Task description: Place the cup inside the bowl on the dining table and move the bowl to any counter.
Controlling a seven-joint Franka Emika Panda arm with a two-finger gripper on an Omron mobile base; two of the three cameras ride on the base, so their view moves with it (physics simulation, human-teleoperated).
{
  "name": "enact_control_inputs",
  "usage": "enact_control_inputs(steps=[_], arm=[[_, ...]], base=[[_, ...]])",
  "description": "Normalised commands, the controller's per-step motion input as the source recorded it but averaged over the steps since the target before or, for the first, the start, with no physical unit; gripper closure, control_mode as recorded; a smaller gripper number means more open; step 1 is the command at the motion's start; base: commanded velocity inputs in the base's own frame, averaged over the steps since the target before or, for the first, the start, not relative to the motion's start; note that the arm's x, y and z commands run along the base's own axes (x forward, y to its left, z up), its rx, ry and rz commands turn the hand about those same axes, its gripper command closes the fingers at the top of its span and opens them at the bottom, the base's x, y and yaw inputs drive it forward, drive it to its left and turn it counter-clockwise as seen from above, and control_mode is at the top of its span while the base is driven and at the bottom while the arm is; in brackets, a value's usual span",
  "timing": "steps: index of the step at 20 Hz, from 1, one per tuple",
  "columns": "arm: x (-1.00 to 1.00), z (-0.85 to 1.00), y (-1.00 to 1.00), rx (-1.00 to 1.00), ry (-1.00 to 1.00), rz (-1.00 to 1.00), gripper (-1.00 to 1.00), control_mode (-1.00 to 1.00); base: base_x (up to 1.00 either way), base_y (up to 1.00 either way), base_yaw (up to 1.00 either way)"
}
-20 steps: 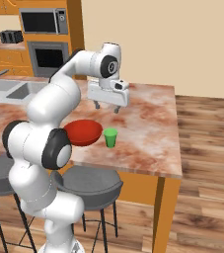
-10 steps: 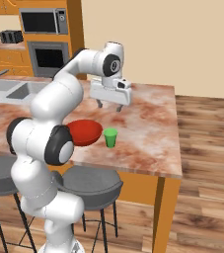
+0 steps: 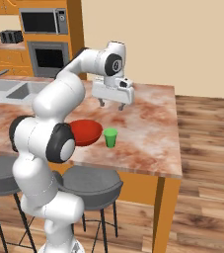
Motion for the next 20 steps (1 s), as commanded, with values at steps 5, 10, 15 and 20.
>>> enact_control_inputs(steps=[5, 10, 15, 20], arm=[[0.19, 0.0, -0.16, 0.0, -0.14, 0.07, -1.0, -1.0], [0.19, -0.04, -0.08, 0.0, -0.14, 0.03, -1.0, -1.0], [0.03, -0.03, 0.04, 0.0, -0.16, 0.03, -1.0, -1.0], [0.0, 0.0, 0.28, 0.0, -0.07, 0.0, -1.0, -1.0]], base=[[0.0, 0.0, 0.0], [0.0, 0.0, 0.0], [0.0, 0.0, 0.0], [0.0, 0.0, 0.0]])
